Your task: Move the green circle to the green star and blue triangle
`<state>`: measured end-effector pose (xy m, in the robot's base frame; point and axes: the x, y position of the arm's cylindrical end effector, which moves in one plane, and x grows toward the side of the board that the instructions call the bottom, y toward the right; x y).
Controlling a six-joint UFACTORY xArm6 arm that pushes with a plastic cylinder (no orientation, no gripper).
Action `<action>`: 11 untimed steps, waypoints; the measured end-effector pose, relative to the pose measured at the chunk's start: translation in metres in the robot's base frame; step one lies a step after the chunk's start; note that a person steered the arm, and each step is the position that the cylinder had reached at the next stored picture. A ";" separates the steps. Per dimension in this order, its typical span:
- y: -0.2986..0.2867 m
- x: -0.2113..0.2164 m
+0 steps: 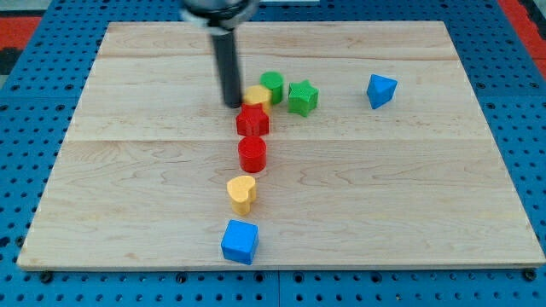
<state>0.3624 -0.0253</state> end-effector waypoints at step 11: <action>0.075 -0.032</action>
